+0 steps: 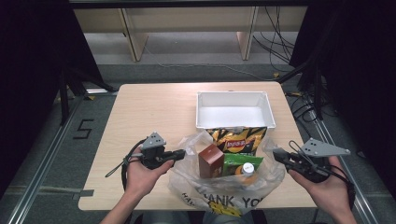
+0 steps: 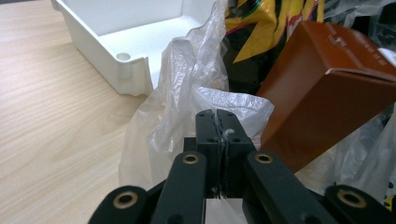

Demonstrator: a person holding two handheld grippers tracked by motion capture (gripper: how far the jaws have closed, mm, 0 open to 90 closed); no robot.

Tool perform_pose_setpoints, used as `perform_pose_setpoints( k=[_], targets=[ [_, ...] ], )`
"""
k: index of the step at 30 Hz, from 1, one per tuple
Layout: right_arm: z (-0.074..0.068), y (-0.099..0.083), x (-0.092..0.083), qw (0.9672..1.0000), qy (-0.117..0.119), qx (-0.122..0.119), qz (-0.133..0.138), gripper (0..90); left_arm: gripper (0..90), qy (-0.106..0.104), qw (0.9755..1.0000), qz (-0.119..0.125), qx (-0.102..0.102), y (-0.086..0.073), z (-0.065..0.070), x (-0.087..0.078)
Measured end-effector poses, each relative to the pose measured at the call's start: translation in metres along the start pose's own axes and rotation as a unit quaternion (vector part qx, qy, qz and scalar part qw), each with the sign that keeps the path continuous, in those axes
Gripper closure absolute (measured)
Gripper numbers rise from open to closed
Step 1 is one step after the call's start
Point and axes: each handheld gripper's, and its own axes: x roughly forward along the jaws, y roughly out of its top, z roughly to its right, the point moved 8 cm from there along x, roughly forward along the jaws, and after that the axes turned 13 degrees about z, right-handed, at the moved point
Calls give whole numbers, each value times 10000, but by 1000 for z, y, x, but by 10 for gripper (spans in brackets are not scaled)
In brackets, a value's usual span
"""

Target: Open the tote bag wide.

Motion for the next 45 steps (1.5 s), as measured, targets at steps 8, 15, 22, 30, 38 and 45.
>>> perform_pose_setpoints(
  k=[8, 15, 22, 30, 38, 45],
  targets=[
    [5, -11, 2, 9997, -39, 149, -182, 816, 879, 49, 9999, -48, -108, -9, -6, 6],
    [11, -19, 4, 9993, -104, 191, -290, 817, 878, 47, 9998, -151, -120, -16, -7, 11],
    [16, -23, 6, 9995, -127, 96, -284, 817, 877, 80, 9997, -154, -171, -19, -8, 12],
    [16, -26, 8, 9992, -152, 157, -330, 817, 877, 42, 9996, -167, -241, -26, -8, 14],
    [19, -31, 8, 9988, -122, 182, -435, 817, 876, 56, 9993, -265, -247, -33, -8, 15],
    [21, -39, 12, 9980, -175, 314, -523, 822, 877, 46, 9989, -343, -325, -44, -8, 21]
  ],
)
